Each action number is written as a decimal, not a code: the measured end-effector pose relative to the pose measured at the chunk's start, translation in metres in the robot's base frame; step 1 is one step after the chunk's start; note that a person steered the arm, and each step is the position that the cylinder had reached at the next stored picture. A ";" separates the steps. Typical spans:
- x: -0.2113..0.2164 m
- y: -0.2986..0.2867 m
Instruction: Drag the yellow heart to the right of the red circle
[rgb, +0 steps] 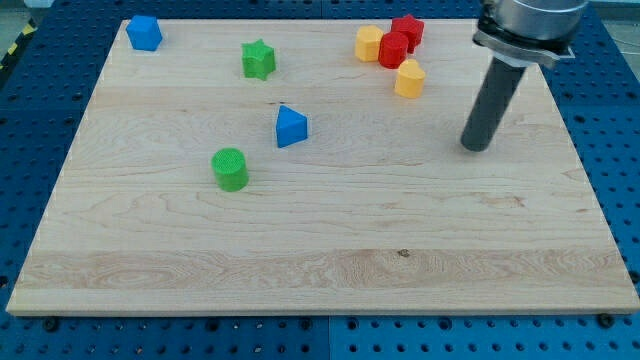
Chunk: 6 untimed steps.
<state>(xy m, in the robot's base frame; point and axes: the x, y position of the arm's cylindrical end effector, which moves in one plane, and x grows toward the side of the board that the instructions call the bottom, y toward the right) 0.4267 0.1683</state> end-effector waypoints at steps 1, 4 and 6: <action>-0.027 -0.035; -0.098 -0.053; -0.084 -0.037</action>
